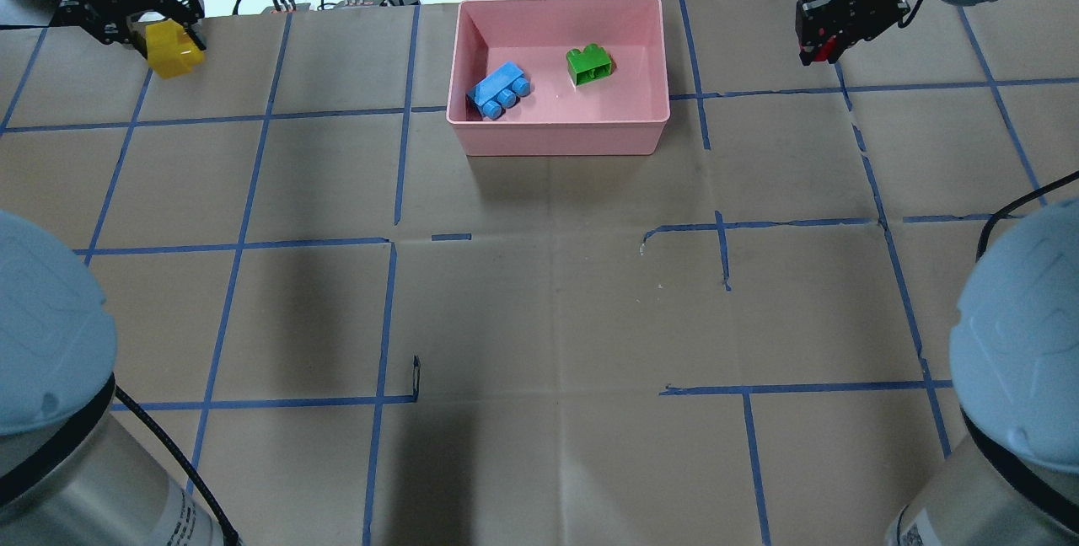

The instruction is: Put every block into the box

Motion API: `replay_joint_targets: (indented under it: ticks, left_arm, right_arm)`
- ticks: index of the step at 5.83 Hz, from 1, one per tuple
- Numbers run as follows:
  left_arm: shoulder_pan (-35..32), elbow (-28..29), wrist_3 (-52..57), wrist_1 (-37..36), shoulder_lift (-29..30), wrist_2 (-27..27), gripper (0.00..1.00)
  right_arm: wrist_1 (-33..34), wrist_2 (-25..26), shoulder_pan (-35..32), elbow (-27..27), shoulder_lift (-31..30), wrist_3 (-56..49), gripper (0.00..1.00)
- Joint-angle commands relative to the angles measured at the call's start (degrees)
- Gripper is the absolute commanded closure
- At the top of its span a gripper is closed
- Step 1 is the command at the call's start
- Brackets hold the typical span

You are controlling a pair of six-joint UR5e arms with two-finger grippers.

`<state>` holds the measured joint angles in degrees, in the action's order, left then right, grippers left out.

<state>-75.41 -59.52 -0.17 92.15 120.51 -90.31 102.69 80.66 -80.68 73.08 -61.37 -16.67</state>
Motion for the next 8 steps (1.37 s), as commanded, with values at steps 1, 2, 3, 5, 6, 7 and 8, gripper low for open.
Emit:
replay_joint_targets:
  ticks: [1,2,3,5,6,7,8]
  left_arm:
    - [-6.7,0.0,-1.6,-0.4,-0.5,-0.1,1.00]
    - [-8.0,0.0,-3.2,-0.6,-0.2,0.0,1.00]
    - [-8.3,0.0,-3.6,-0.7,0.2,0.7,1.00]
    - [-11.0,0.1,-7.1,-2.9,1.1,0.9,1.00]
    - [-12.7,0.1,-8.4,-4.6,1.5,1.0,1.00]
    - [-16.0,0.2,-11.5,-9.9,2.5,2.7,1.00]
    - [-20.2,1.0,-16.1,-15.1,5.0,3.4,1.00]
  right_arm:
    - [1.5,-16.0,-8.4,-1.4,4.4,9.5,0.97]
    - [11.3,-22.9,-11.5,-2.7,9.5,11.5,0.97]
    - [12.9,-27.3,-12.8,-7.0,13.3,12.7,0.96]
    - [11.7,-33.9,-12.8,-8.8,14.1,13.2,0.01]
    - [9.9,-33.2,-12.7,-8.7,13.3,13.2,0.00]
    - [4.9,-26.3,-12.0,-8.9,11.6,12.3,0.00]
    - [1.1,-19.6,-9.6,-8.8,7.9,11.1,0.00]
